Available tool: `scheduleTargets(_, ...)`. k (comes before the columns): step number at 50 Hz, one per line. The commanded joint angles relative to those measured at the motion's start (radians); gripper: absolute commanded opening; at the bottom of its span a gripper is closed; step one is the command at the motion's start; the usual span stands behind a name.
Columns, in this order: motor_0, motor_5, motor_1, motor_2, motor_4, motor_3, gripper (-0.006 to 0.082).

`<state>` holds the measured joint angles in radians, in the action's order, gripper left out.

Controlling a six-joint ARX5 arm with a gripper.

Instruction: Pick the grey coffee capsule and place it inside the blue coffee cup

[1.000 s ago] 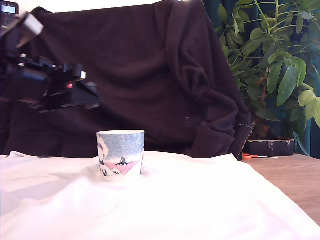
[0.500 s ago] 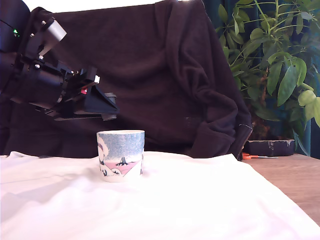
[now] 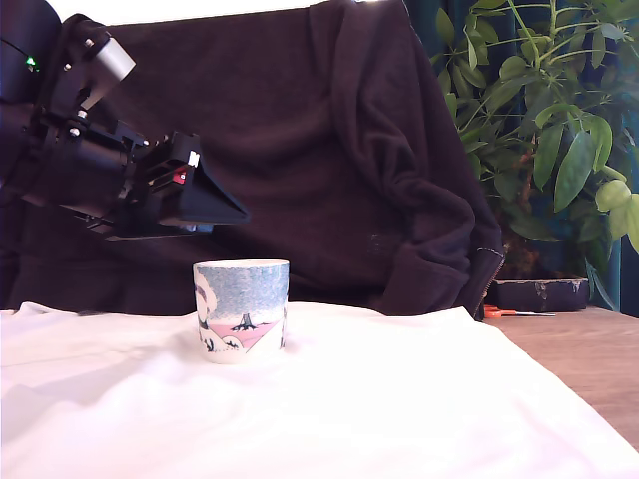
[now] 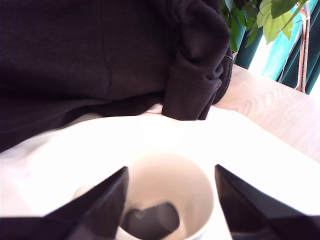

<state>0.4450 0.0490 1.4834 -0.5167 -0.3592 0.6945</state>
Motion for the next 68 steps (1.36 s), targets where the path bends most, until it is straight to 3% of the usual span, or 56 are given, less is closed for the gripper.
scheduleTargets(1,0.005,-0.005,0.008,-0.027,-0.003,0.009,0.0458)
scheduleTargets(11,-0.025,-0.005,-0.037,-0.029,0.001,0.003,-0.0033)
scheduleTargets(20,-0.076,-0.014,-0.129,-0.029,0.072,-0.03,-0.0019)
scheduleTargets(39,-0.252,-0.076,-0.367,-0.029,0.208,-0.304,-0.0019)
scheduleTargets(56,-0.411,-0.076,-0.513,-0.029,0.221,-0.484,-0.0019)
scheduleTargets(68,-0.433,-0.076,-0.554,-0.029,0.234,-0.554,-0.0019)
